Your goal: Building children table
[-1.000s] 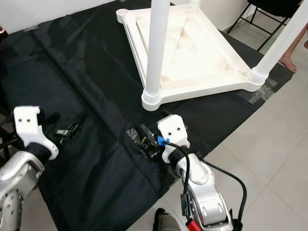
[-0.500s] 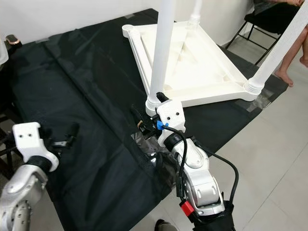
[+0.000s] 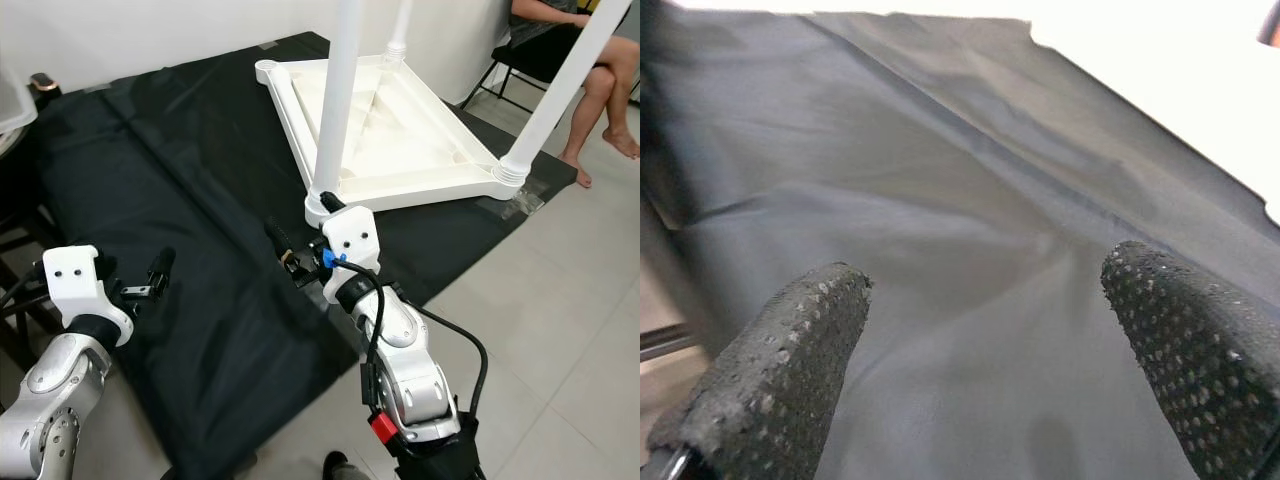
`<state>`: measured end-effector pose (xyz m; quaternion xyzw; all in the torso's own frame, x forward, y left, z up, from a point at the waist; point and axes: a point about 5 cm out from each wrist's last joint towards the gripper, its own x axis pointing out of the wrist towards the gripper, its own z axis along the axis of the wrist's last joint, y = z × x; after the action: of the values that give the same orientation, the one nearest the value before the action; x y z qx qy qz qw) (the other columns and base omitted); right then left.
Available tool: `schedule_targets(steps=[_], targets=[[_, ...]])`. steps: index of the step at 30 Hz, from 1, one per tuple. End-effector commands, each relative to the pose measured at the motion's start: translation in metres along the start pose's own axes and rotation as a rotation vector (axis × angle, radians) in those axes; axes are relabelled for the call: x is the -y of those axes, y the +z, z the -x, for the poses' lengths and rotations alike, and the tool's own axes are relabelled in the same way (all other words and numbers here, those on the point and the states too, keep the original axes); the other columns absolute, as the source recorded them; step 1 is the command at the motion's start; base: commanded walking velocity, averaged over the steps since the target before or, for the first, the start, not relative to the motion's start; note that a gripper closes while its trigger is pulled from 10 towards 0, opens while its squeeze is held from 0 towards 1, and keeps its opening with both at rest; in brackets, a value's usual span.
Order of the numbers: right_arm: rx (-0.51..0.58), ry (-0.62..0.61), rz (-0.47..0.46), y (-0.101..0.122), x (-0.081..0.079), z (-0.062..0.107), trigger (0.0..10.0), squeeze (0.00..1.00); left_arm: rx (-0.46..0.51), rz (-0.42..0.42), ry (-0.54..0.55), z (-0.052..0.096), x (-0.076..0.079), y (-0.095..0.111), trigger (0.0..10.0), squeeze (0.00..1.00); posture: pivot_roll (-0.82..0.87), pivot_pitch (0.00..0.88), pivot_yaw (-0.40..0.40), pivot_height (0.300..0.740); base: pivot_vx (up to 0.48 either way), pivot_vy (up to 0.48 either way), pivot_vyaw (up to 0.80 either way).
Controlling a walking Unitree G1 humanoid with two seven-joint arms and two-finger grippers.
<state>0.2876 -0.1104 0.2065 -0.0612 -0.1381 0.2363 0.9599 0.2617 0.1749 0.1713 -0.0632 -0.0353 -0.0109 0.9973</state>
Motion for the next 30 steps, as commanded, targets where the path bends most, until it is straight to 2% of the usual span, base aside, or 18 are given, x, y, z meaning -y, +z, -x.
schedule_targets(steps=[1,8,12,14,15,20,22,24,25,30], targets=[[-0.009,0.005,0.0,-0.005,-0.001,0.001,10.0,0.0,-0.01,-0.012,0.005,0.002,0.001,-0.004,10.0,0.0,0.03,0.158,-0.021,0.74,-0.296,0.0,0.0],[-0.038,0.013,-0.003,-0.012,-0.003,0.002,10.0,0.0,-0.014,-0.021,-0.001,0.003,0.002,-0.006,10.0,0.0,0.03,0.161,-0.02,0.74,-0.289,0.0,0.0],[-0.049,0.02,-0.003,-0.015,-0.004,0.002,10.0,0.0,-0.022,-0.024,-0.064,0.007,0.004,-0.009,10.0,0.0,0.03,0.16,-0.018,0.74,0.0,0.0,0.0],[-0.067,0.028,-0.003,-0.021,-0.006,0.002,10.0,0.0,-0.039,0.015,-0.134,0.015,0.008,-0.016,10.0,0.0,0.03,0.16,-0.014,0.74,0.0,0.0,0.0],[-0.067,0.028,-0.003,-0.021,-0.006,0.002,10.0,0.0,-0.039,0.015,-0.134,0.015,0.008,-0.016,10.0,0.0,0.03,0.16,-0.014,0.74,0.0,0.0,0.0],[-0.113,0.051,0.007,-0.035,-0.01,0.005,10.0,0.0,-0.09,0.024,-0.194,0.027,0.02,-0.028,10.0,0.0,0.03,0.162,-0.014,0.74,0.0,-0.441,0.0],[-0.155,0.08,-0.024,-0.049,-0.017,0.01,10.0,0.0,-0.122,0.01,-0.231,0.035,0.031,-0.043,10.0,0.0,0.03,0.168,-0.015,0.74,0.0,-0.442,0.0],[-0.166,0.094,-0.036,-0.054,-0.02,0.013,10.0,0.0,-0.133,-0.002,-0.242,0.037,0.035,-0.049,10.0,0.0,0.03,0.168,-0.015,0.74,0.0,-0.442,0.0],[-0.174,0.126,-0.029,-0.057,-0.026,0.015,10.0,0.0,-0.126,-0.01,-0.247,0.035,0.034,-0.05,10.0,0.0,0.03,0.17,-0.017,0.74,0.0,-0.442,0.8],[-0.179,0.2,-0.048,-0.062,-0.033,0.014,10.0,0.0,-0.107,-0.024,-0.274,0.03,0.035,-0.051,10.0,0.0,0.03,0.152,-0.02,0.74,0.0,-0.442,0.8]])
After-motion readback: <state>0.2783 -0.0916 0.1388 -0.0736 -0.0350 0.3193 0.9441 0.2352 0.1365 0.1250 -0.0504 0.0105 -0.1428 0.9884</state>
